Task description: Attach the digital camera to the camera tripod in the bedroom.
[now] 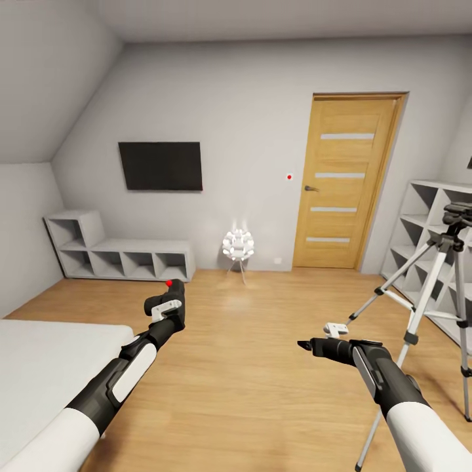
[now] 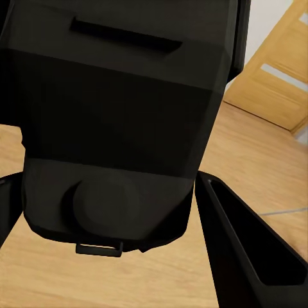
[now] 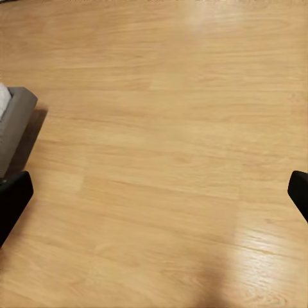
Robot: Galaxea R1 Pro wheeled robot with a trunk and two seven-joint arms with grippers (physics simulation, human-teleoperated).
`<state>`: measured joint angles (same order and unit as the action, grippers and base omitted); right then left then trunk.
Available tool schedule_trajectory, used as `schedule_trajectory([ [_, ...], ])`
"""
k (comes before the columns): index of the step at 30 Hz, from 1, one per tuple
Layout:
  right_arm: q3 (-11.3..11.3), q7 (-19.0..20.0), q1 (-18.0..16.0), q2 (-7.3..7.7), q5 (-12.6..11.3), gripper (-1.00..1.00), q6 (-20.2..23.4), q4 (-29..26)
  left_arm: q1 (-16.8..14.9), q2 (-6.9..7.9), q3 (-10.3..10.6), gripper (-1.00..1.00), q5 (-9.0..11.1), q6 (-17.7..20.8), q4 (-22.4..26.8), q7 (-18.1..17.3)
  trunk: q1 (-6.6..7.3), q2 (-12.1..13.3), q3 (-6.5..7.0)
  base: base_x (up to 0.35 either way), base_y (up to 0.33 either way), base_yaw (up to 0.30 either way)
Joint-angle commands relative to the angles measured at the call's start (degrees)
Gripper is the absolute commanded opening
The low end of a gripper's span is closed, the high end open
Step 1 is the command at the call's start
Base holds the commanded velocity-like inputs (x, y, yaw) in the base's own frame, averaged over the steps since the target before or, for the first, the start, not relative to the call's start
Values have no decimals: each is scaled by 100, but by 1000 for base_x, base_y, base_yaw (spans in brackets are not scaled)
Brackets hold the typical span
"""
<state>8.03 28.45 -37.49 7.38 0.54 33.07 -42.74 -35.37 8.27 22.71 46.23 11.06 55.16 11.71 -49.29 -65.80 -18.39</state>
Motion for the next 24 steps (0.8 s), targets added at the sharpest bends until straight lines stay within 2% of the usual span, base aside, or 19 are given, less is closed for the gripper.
schedule_trajectory([
  [1, 16, 28, -4, -5, 7, 100, 28, -6, -5, 8, 23, -100, 35, 10, 12, 41, 22, 37, 11, 0, 0, 0],
  [24, 23, 31, -4, 0, 11, 100, 15, -7, -5, 8, 23, -100, 0, 10, 38, 33, 527, 959, 424, 0, 0, 0],
])
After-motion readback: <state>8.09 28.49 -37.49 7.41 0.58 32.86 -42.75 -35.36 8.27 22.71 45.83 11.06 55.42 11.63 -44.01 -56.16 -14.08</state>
